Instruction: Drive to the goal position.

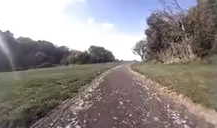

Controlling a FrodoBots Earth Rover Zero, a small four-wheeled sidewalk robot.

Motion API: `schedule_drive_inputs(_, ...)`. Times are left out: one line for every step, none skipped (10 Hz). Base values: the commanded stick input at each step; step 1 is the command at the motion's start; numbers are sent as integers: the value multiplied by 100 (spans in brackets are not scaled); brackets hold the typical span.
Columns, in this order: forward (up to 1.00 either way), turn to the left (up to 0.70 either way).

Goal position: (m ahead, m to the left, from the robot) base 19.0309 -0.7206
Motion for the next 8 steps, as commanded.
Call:
schedule_drive_inputs(70,-10)
schedule_drive_inputs(70,0)
schedule_drive_inputs(70,0)
schedule_drive_inputs(70,0)
schedule_drive_inputs(70,0)
schedule_drive_inputs(70,0)
schedule_drive_inputs(70,0)
schedule_drive_inputs(70,0)
